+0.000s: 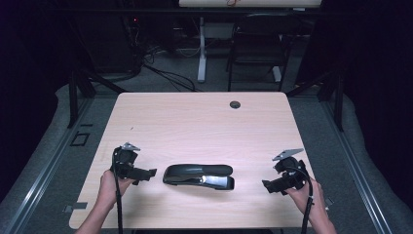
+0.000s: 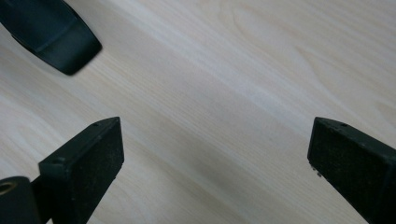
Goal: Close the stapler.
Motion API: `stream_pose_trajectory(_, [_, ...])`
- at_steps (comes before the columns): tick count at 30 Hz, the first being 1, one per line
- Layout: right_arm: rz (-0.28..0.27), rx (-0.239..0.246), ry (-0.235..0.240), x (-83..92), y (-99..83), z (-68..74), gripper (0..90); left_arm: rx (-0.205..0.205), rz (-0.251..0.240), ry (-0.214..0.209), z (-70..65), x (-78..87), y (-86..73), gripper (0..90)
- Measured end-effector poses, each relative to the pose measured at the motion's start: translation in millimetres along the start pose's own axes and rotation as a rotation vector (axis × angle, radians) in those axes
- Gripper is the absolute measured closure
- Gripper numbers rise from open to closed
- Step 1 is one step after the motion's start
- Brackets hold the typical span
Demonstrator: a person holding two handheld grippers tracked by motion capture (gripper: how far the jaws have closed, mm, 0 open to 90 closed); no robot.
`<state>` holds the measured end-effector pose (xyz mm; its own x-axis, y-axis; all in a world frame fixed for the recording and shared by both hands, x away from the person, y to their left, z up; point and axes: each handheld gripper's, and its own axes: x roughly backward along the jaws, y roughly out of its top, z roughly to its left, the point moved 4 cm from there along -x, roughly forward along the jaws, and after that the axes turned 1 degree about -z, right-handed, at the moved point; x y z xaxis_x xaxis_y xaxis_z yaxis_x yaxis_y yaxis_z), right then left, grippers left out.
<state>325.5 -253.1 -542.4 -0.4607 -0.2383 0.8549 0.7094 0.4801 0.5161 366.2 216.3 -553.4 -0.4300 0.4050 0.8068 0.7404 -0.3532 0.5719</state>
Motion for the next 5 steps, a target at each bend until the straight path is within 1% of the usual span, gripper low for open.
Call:
stream_pose_trajectory(1, [0.028, 0.014, -0.009, -4.7, -1.8, -2.1, 2.1, -0.001, 0.002, -0.002, 0.7, -1.4, 0.3, 0.0])
stream_pose_trajectory(2, [0.049, 0.019, -0.008, -5.7, -2.4, -2.8, 2.1, -0.005, 0.013, -0.01, 0.9, -3.9, 0.8, 0.0])
stream_pose_trajectory(4, [0.061, 0.024, -0.014, -8.5, -3.1, -3.9, 1.6, -0.009, 0.019, -0.014, 0.4, -6.7, 1.1, 0.0])
stream_pose_trajectory(5, [0.067, 0.021, -0.001, -9.8, -3.5, -3.8, 1.3, -0.009, 0.019, -0.014, 0.4, -6.7, 1.1, 0.0])
